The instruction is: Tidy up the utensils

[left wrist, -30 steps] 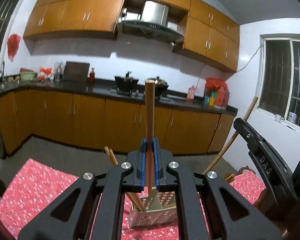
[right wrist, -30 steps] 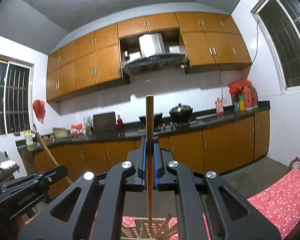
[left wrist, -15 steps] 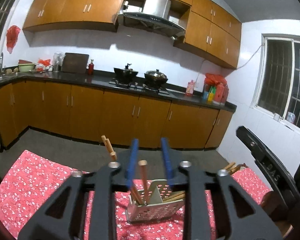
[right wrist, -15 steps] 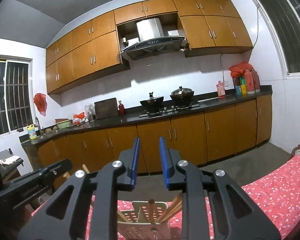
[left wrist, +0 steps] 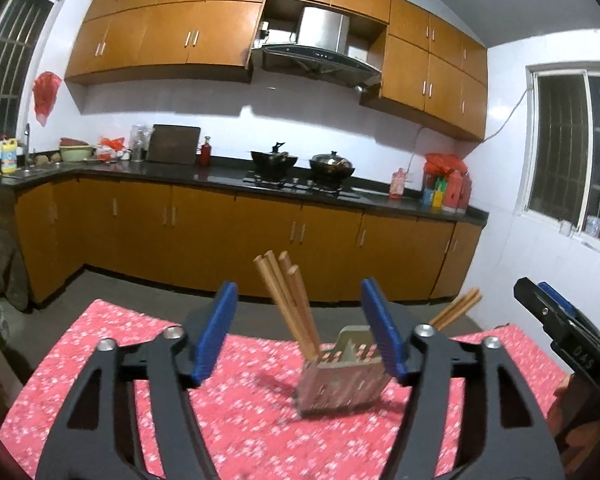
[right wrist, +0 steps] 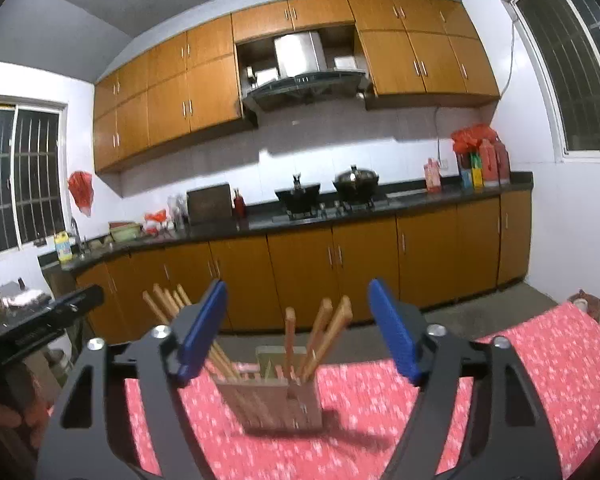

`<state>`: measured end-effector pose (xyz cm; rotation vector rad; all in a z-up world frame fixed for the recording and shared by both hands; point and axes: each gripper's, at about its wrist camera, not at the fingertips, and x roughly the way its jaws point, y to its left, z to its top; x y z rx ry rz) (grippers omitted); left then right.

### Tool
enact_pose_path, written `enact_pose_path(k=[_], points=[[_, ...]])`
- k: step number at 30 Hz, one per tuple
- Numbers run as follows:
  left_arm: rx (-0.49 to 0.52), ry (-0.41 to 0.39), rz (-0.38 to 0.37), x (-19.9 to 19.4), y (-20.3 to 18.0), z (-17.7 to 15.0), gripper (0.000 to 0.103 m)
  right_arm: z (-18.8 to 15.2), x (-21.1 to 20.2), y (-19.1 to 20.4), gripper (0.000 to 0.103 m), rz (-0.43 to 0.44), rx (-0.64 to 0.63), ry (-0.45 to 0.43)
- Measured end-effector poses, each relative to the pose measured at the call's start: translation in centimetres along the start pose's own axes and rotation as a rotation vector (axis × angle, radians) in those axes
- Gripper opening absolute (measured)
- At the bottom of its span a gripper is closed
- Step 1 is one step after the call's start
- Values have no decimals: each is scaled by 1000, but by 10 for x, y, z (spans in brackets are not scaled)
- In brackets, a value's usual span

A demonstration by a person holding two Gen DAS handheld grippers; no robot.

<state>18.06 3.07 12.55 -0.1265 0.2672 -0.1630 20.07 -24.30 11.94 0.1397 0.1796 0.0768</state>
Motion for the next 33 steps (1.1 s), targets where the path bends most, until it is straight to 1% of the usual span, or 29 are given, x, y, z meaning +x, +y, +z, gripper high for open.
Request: enact_pose_path(k=[1,2,3,4,6,8,9,13,16,22,27,33], points=[[12,1,15,-6,1,-6,76,-5,-2,0,83,-10,-7,12],[21,3,26,-9,2,-11,79,-10,-4,1,88,-22,-14,22],[32,5,40,-12,3,-15,84,-15,-6,1,93,-37,-22,34],[44,8,56,-16,4,-21,90,-20,-7,1,94,-50,-27,43],[60,16,78,-20,4,-29,95,-30,-10,1,99,-80,-35,57],[78,28,97,-23,5,-39,97,-40,-11,2,99,-118,-55,71],[83,32,103,-23,5,-42,101,-44,-11,3,99,-130,-64,81],[108,62,128,-23,5,-60,101,-58,-9,2,99,-144,-66,136],[116,86,137,-24,6,-71,101,-66,-12,0,99,-159,-72,153],[94,94,133,-42,14,-88,101,-79,-34,-3,99,-181,-94,159],[88,89,158,-66,16,-102,101,-94,-61,6,99,-156,-108,162],[104,69,167,-90,8,-120,101,-110,-92,21,99,-129,-146,130]])
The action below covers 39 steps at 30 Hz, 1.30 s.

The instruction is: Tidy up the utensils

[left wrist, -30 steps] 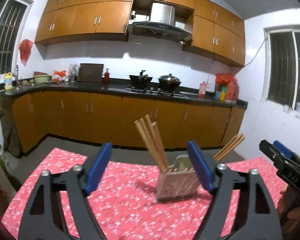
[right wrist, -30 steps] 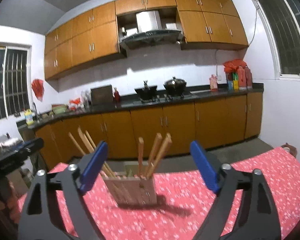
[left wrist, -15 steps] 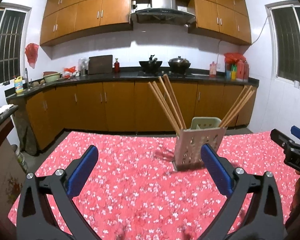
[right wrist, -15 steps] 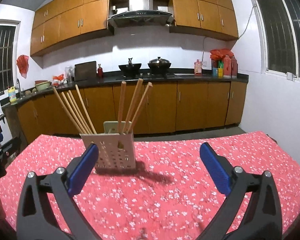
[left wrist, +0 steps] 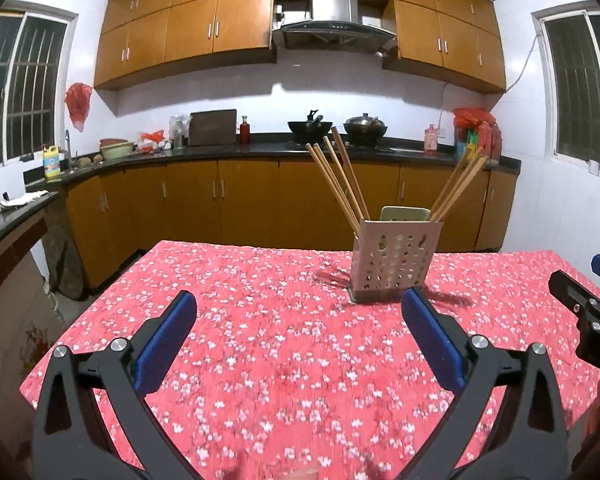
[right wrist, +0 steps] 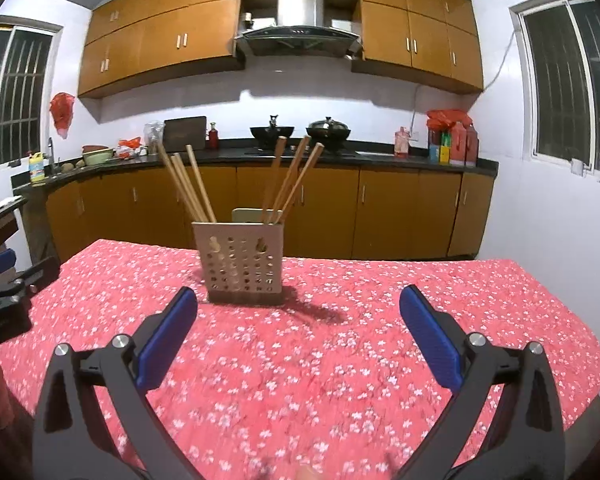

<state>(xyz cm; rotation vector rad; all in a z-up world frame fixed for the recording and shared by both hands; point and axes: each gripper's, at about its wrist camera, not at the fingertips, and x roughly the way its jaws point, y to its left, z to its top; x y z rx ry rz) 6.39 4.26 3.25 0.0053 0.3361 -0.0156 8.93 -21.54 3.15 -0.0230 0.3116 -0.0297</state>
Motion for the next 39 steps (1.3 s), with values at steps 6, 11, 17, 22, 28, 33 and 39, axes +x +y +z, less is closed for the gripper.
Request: enact_pose_path(k=[6,11,17,22,28,33,39], points=[[39,-44,2,-20,-8,-14,101,-13,-19,0,99,9,34,-12],[52,-52,-10,-28,-13,-23,101,-24,-23,-2,99,6,56,3],[40,-26,-14,-27,-13,-31,101,-33,-26,-1,99,-5,48,7],[36,-24,-12,-29,-14,-35,101,-37,-27,0,99,-18,33,3],[41,-19,-11,-29,-15,-37,101,-41,-25,0,99,-27,21,12],[40,-14,-15,-28,-15,-37,101,-41,-25,-1,99,-27,22,13],[39,-8,-15,-27,-15,-38,101,-43,-24,-1,99,-26,25,15]])
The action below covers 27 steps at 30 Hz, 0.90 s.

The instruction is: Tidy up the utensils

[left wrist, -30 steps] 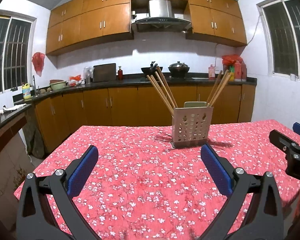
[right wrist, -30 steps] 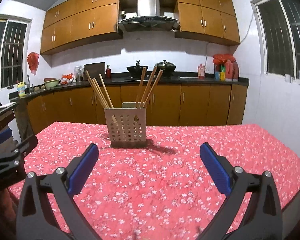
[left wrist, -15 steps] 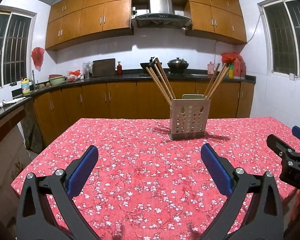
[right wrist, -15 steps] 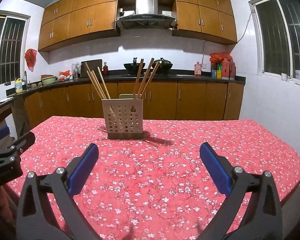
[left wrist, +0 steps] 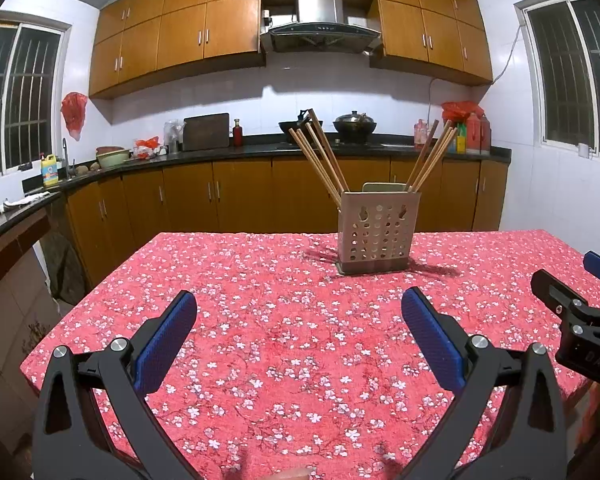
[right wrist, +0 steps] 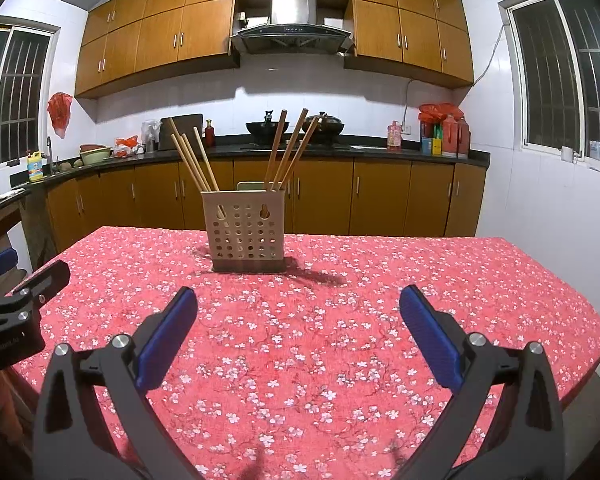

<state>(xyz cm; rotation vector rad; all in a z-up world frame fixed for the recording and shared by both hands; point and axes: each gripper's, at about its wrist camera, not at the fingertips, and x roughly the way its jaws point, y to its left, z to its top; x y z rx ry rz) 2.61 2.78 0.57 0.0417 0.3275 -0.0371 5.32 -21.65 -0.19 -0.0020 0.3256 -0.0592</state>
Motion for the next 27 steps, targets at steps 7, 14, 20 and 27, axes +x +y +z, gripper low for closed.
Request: enact_pose_path(k=[7,14,20,27], points=[[-2,3,1,1,0,-1,101,0,0,0,99,0,1,1],[-3,4,2,1,0,-2,101,-2,2,1,99,1,2,3],[-2,5,2,1,0,-1,101,-3,4,1,99,3,2,7],[-3,6,1,1,0,-2,101,-5,4,2,99,4,4,9]])
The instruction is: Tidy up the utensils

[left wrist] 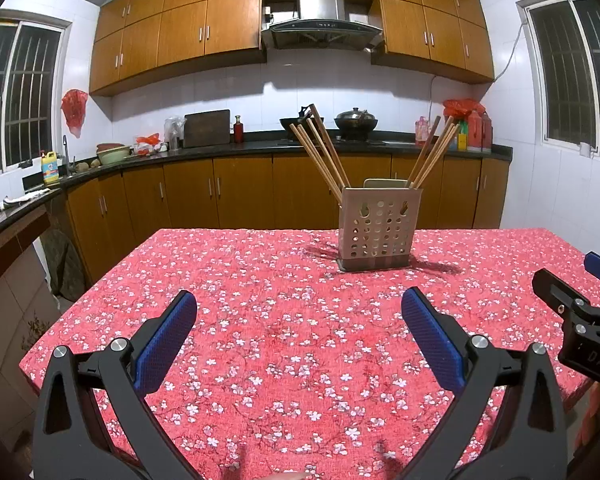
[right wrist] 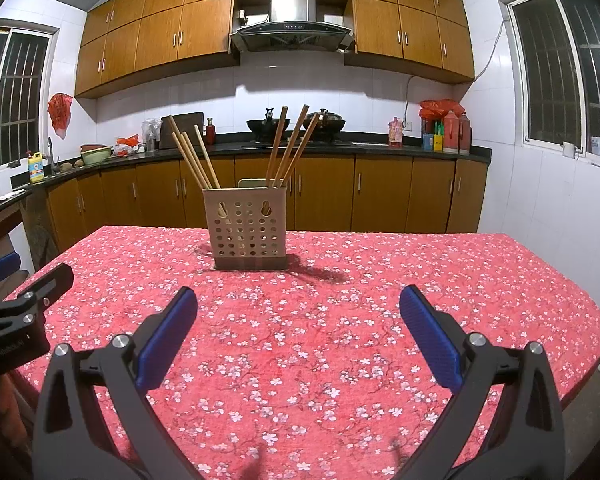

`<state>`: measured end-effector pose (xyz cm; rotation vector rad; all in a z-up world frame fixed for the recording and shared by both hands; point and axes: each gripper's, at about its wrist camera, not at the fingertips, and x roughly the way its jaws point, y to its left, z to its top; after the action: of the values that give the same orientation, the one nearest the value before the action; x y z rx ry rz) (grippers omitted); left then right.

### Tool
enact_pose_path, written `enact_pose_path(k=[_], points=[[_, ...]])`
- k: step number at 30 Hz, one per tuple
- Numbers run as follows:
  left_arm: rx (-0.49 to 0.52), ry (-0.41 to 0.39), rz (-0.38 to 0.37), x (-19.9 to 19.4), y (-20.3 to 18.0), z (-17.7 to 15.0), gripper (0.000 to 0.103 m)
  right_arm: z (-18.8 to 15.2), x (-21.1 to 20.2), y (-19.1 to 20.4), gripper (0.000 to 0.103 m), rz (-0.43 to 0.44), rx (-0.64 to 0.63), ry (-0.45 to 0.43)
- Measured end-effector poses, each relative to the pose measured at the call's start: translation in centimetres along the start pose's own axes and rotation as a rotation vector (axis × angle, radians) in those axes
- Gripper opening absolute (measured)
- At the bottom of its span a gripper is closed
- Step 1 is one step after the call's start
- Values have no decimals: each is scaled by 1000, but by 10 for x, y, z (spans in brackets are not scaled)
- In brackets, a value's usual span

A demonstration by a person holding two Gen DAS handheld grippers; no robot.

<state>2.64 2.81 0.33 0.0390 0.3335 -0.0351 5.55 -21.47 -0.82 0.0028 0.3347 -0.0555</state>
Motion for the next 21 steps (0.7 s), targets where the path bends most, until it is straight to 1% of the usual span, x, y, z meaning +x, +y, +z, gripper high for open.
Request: enact_pose_path(k=[21], points=[[-1,2,0,0,-1,-1,101,1,0,0,99,0,2,1]])
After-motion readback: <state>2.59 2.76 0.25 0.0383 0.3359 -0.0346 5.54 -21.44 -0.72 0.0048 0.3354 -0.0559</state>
